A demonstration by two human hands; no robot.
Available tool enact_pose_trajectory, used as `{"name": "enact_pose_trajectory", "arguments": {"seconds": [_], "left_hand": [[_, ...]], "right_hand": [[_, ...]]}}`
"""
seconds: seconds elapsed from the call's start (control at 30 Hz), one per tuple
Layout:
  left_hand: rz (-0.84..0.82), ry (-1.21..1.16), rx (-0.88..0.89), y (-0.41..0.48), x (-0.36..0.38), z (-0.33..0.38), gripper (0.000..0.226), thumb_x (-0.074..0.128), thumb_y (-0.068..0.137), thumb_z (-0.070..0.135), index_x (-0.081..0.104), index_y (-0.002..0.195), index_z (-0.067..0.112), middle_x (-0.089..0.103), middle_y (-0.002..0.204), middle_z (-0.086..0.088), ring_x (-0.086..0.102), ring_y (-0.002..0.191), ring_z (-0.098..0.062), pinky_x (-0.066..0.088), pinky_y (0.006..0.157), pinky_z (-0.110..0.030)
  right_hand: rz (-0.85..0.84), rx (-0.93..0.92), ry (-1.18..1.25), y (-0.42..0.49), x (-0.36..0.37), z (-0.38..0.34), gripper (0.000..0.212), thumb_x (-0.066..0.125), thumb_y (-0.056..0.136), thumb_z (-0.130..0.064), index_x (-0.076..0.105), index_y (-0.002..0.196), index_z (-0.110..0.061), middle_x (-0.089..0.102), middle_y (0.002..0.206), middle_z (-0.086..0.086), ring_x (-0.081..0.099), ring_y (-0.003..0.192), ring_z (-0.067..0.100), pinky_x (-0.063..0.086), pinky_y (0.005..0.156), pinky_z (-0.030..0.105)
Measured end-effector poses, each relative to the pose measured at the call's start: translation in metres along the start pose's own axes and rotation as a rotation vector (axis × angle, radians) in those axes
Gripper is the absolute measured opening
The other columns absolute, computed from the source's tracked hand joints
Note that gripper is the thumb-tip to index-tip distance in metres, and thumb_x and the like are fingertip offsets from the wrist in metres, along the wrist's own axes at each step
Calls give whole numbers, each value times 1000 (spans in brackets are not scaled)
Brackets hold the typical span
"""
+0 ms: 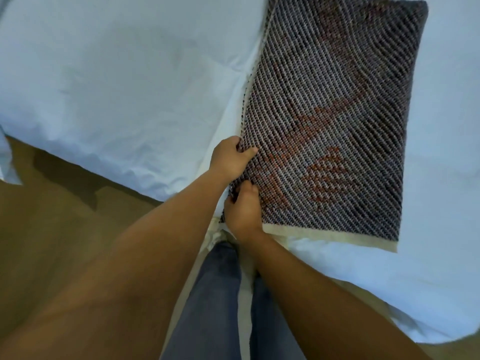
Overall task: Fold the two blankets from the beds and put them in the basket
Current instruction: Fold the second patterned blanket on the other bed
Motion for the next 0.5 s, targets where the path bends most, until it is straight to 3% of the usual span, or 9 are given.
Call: {"name": "enact_pose_trajectory", "arguments": {"seconds": [0.13, 0.23, 0.33, 0.5], "left_hand": [[-92, -69, -67, -6, 0, -10, 33, 64, 85, 30, 60, 108, 7, 64, 112, -11, 59, 103, -26, 48, 92, -38], [-142, -45, -109, -11, 0, -20, 45, 67, 82, 29, 51, 118, 8, 58, 121, -10, 55, 109, -26, 45, 97, -40], [-145, -19, -106, -14, 2, -24, 51, 68, 82, 27, 44, 123, 9, 55, 125, -9, 53, 111, -25, 43, 93, -34], [-157, -6, -79, -11, 1, -14, 50, 67, 81, 30, 45, 122, 10, 56, 122, -8, 53, 103, -22, 41, 84, -30]], "right_hand": [[-148, -204, -237, -17, 29, -1, 53, 52, 89, -28, 34, 132, -2, 39, 132, 14, 38, 116, 27, 28, 101, 30], [-245, -302, -205, -36, 37, 2, 62, 54, 88, -33, 31, 137, -4, 37, 137, 14, 30, 125, 29, 25, 107, 35], [-296, -336, -215, -44, 40, 3, 61, 55, 86, -32, 32, 137, -8, 35, 141, 13, 26, 129, 29, 27, 108, 40], [-211, -374, -243, -26, 16, -15, 56, 54, 87, -25, 35, 135, -4, 41, 134, 15, 37, 119, 30, 35, 102, 40]]}}
Point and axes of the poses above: each hand's wrist, its own y-axis towards the middle knuckle, its own x-axis out of the palm, z = x × y, the point moved 6 cm from there along y, towards the middle knuckle
